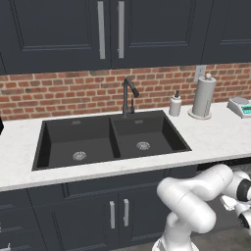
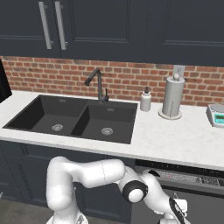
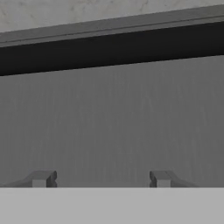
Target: Pick up the cup and bowl from the counter, place them in the dishwasher, and close the dishwasher door.
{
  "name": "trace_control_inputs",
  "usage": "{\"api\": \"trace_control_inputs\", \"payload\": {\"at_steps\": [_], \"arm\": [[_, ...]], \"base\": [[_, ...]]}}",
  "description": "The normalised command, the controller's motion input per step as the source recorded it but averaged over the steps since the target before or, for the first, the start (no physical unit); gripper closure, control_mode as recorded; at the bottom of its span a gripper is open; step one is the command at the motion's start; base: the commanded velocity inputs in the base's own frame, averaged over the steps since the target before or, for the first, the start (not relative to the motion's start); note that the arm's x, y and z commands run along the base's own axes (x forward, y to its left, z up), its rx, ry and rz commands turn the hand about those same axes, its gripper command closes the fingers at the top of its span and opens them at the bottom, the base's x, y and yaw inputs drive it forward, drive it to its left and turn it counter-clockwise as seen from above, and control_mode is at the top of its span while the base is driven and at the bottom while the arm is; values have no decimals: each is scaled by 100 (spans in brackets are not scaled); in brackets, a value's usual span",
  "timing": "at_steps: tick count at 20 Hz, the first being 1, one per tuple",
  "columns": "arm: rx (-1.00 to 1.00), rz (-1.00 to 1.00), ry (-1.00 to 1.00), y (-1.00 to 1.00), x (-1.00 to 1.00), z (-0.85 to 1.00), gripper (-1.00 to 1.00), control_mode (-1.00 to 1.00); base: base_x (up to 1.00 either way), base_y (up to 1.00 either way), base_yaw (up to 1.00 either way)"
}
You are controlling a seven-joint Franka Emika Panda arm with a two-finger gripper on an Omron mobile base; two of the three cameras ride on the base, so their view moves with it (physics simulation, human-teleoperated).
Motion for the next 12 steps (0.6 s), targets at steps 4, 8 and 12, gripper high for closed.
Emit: {"api": "trace_control_inputs", "payload": {"at_steps": [4, 8, 12], "arm": [[0, 0, 0, 0, 20, 0, -100, -100], [0, 0, 0, 0, 23, 0, -100, -100], [-1, 0, 3, 0, 51, 0, -100, -100]], "base": [[0, 0, 0], [0, 0, 0], [0, 0, 0]]}}
